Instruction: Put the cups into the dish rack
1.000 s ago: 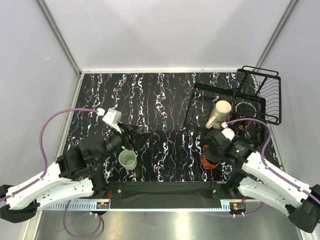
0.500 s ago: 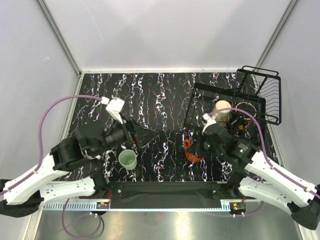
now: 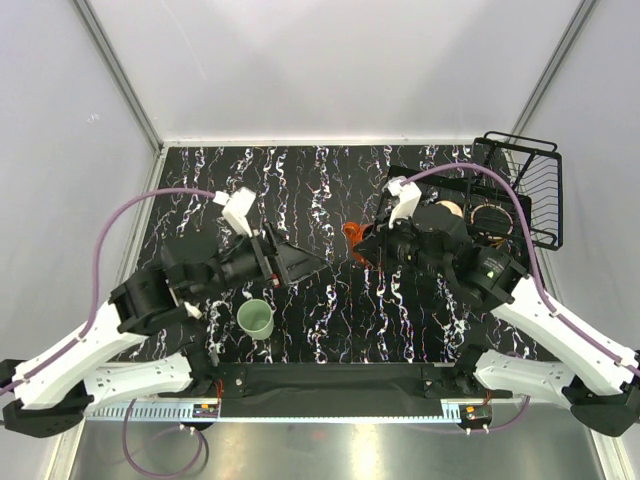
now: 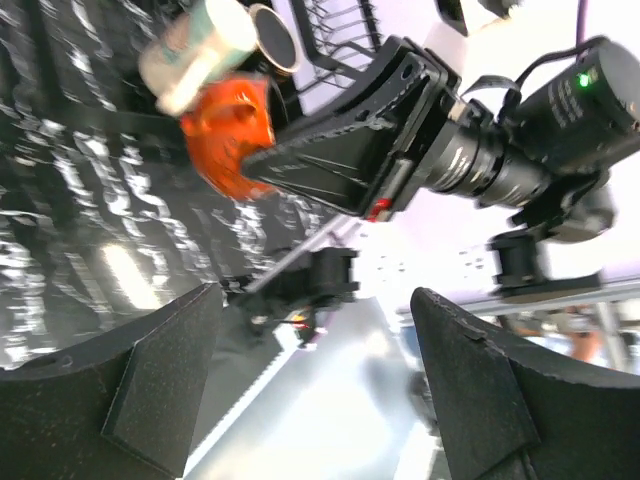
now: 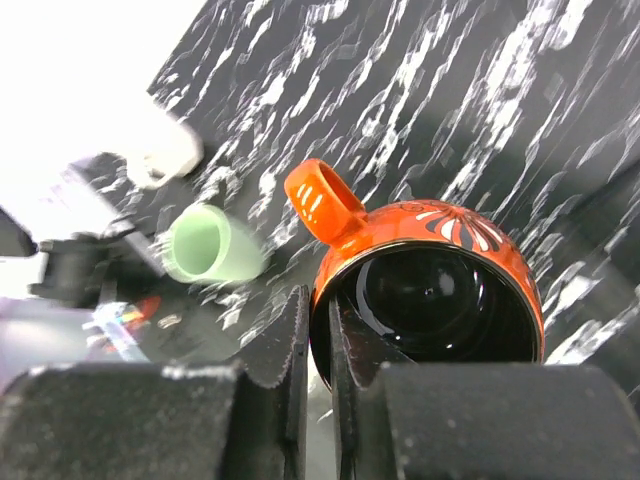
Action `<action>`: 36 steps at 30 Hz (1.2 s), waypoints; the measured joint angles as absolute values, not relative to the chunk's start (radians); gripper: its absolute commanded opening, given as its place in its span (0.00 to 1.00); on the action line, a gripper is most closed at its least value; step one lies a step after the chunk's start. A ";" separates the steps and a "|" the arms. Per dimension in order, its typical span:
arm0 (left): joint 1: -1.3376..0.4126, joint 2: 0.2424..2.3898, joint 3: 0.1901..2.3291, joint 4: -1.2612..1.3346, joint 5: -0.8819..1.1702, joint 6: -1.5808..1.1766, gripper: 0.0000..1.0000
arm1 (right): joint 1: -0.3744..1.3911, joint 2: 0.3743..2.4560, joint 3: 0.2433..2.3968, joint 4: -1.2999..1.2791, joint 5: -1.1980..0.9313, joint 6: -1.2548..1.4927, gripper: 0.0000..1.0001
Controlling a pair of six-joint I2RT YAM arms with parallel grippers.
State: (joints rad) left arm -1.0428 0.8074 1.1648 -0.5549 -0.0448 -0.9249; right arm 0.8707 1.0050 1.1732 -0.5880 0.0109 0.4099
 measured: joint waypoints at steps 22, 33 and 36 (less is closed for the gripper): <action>-0.926 0.941 0.905 0.144 0.463 -1.510 0.74 | 0.871 0.561 0.742 -0.080 -0.080 -0.372 0.00; -0.918 1.073 0.901 0.310 0.558 -1.662 0.63 | 0.871 0.567 0.751 -0.136 -0.183 -0.479 0.00; -0.918 1.072 0.891 0.352 0.562 -1.699 0.60 | 0.871 0.562 0.751 -0.151 -0.197 -0.508 0.00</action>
